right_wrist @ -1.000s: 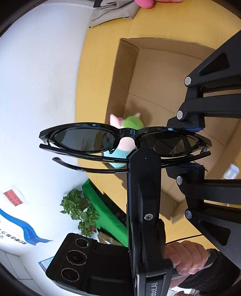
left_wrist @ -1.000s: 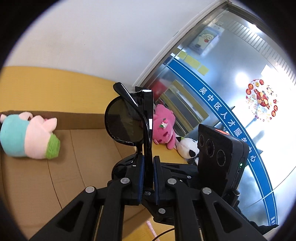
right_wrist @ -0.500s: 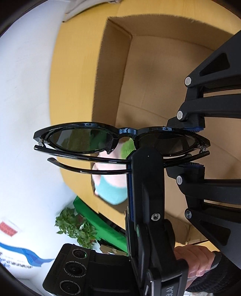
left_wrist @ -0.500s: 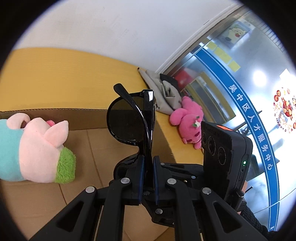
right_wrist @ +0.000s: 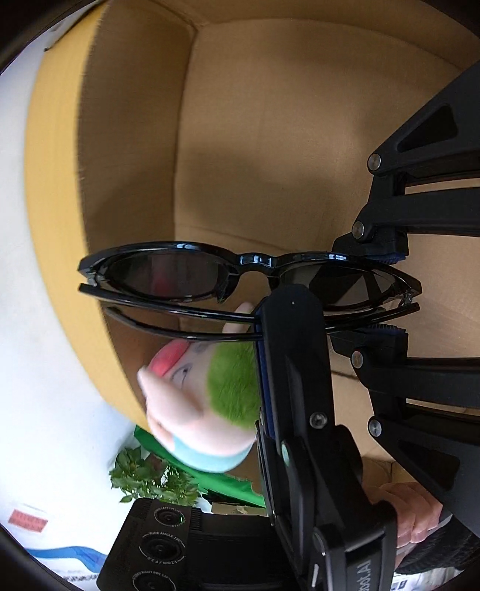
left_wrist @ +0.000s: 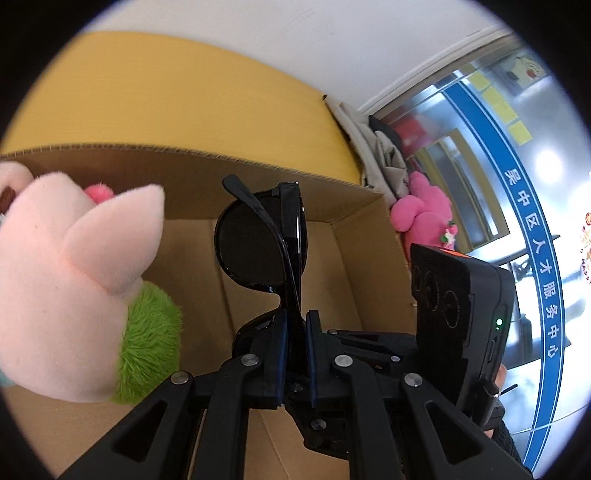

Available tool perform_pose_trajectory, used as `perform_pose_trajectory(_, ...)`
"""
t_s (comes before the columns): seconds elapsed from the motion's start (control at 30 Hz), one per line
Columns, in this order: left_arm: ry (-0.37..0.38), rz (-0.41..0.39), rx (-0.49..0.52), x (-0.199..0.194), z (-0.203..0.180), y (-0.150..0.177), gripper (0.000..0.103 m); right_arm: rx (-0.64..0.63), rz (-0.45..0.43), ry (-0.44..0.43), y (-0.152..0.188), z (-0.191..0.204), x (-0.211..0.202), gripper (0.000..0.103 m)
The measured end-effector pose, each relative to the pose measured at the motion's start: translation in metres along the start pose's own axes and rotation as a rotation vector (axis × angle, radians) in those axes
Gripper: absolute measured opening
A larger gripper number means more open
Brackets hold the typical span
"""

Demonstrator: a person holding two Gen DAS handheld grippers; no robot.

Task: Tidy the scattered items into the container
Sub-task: 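Carry the sunglasses with the right gripper over the cardboard box, then lower the sunglasses into the box and open the right gripper, then withdraw the right gripper from the box toward the table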

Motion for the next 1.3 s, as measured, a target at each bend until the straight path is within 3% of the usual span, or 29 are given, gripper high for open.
perform_pose_trajectory(0.43,-0.061,0.012,-0.025,0.006,0.016,0.0,0.013,0.043,-0.003,-0.015,-0.001,0.006,0.01,0.026)
perform_pose_trajectory(0.57,-0.095,0.006,-0.001,0.013,0.011,0.001,0.012,0.038,-0.014,0.003,0.0,0.013,0.007,0.044)
perform_pose_trajectory(0.73,-0.071,-0.016,-0.007,0.01,0.009,-0.001,0.018,0.036,-0.033,0.032,0.001,0.019,-0.001,0.048)
perform_pose_trajectory(0.93,-0.088,-0.05,0.02,0.001,-0.001,0.004,0.033,0.019,-0.051,0.094,0.008,0.026,-0.013,0.06)
perform_pose_trajectory(1.03,-0.094,-0.087,0.049,-0.015,-0.009,0.014,0.036,0.008,-0.089,0.105,0.016,0.041,-0.03,0.07)
perform_pose_trajectory(1.07,-0.095,-0.102,0.062,-0.022,-0.012,0.019,0.038,-0.01,-0.106,0.119,0.019,0.048,-0.038,0.078)
perform_pose_trajectory(1.1,-0.091,-0.123,0.076,-0.032,-0.016,0.025,0.043,-0.036,-0.132,0.147,0.023,0.059,-0.049,0.088)
perform_pose_trajectory(1.17,-0.09,-0.174,0.094,-0.051,-0.021,0.037,0.052,-0.068,-0.18,0.196,0.03,0.073,-0.066,0.095)
perform_pose_trajectory(1.3,-0.117,-0.313,0.129,-0.1,-0.028,0.076,0.069,-0.174,-0.232,0.293,0.046,0.101,-0.087,0.096)
Point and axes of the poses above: each gripper's, at about its wrist camera, not at the fingertips, and x roughly the way its jaws point, z to its left, y to its underside, the point moved 1 cm from there along x, roughly the way its jaws point, and after that the axes turned 10 degrees about -x, right-handed, at the moved point
